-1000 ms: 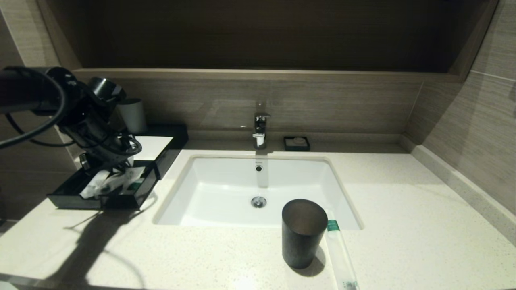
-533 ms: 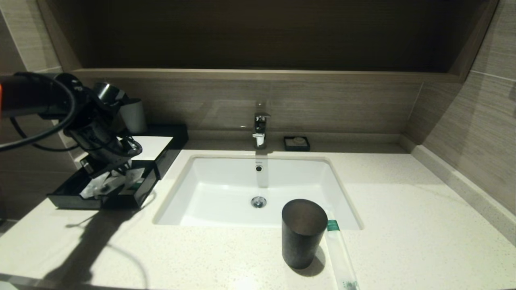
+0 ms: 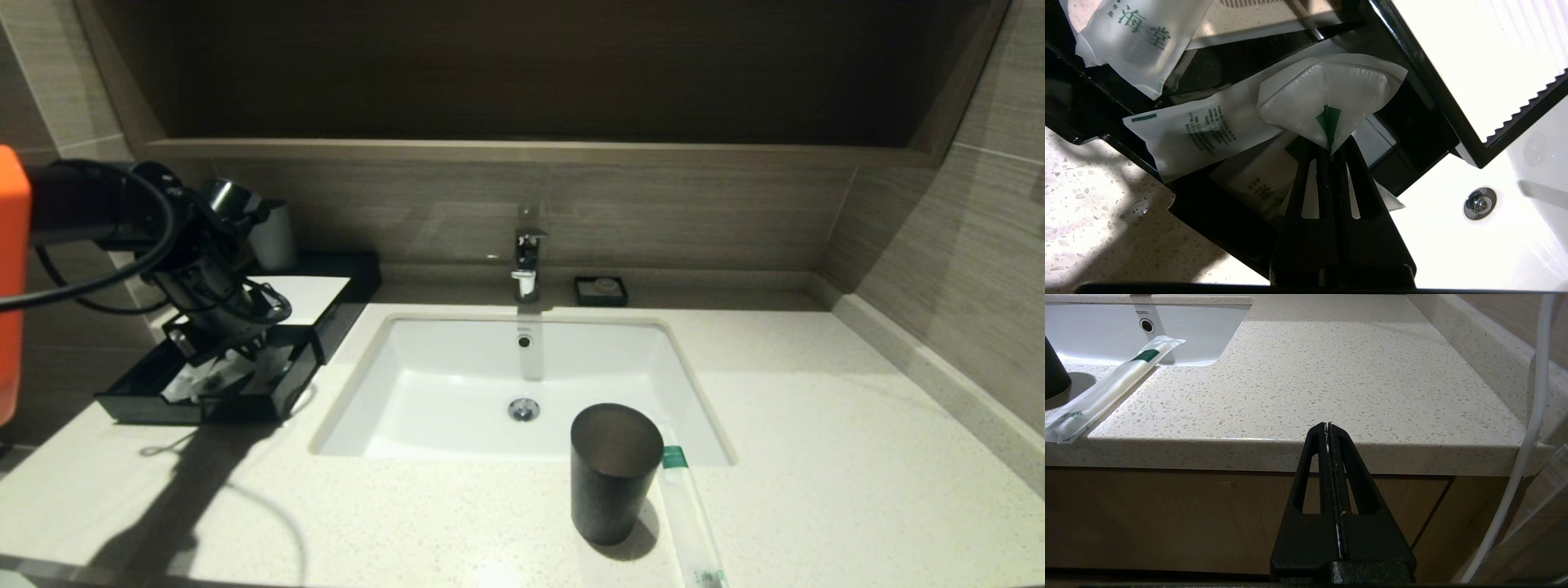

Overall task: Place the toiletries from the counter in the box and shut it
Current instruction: Place the bathroom toiletry into the drawer

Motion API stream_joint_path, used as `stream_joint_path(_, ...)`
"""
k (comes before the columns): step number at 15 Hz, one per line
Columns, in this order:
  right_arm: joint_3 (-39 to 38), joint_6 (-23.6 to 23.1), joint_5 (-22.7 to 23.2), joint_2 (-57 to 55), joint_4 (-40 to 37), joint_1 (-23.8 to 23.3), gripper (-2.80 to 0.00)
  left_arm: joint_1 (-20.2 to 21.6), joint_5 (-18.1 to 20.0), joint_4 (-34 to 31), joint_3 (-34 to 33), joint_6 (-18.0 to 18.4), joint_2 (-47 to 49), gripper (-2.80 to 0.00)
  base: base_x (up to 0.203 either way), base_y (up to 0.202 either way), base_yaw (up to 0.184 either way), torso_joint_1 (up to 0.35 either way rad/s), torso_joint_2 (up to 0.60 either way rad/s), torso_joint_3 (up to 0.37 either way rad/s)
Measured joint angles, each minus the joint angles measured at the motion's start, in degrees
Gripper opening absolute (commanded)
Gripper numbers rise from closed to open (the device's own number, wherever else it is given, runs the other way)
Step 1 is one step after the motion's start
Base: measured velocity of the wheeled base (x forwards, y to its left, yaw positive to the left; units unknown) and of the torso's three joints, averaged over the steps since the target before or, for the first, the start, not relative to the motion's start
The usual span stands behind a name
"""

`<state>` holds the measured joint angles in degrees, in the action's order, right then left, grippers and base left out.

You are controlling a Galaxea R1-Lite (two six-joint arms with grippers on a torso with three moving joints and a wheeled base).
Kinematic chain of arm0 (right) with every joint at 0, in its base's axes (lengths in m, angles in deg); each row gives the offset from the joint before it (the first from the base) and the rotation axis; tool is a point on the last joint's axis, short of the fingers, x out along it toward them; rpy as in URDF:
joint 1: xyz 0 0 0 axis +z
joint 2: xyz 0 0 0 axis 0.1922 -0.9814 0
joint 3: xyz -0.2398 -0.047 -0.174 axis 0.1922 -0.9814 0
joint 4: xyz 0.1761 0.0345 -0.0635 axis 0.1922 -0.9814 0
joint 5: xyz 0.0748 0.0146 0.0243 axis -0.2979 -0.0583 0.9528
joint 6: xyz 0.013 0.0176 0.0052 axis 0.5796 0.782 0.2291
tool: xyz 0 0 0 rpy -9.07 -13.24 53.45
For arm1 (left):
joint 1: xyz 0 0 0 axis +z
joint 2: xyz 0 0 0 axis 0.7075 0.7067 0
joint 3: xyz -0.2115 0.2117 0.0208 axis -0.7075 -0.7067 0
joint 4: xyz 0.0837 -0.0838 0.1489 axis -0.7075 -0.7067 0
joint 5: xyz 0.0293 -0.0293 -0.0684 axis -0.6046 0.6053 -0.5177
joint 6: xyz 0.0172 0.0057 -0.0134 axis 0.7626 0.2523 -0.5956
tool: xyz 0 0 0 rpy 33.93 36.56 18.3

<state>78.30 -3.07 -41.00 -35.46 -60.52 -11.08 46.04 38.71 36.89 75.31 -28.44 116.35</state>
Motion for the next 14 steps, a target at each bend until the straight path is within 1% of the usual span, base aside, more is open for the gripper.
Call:
stream_joint_path(4,0.0,0.0,0.0,0.0,0.0,0.0,-2.8,0.0,0.0,0.0,0.0,-0.6,0.6,-2.8,0.0,0.0,0.0,0.0,0.0,0.0)
stream_joint_path(5,0.0,0.0,0.0,0.0,0.0,0.0,-2.8,0.0,0.0,0.0,0.0,-0.6,0.7,0.0,0.0,0.0,0.0,0.0,0.0,0.0)
stream_joint_path(14,0.0,0.0,0.0,0.0,0.0,0.0,-2.8,0.0,-0.2,-0.2,0.0,-0.4,-1.6,0.0,0.0,0.0,0.0,0.0,0.0,0.0)
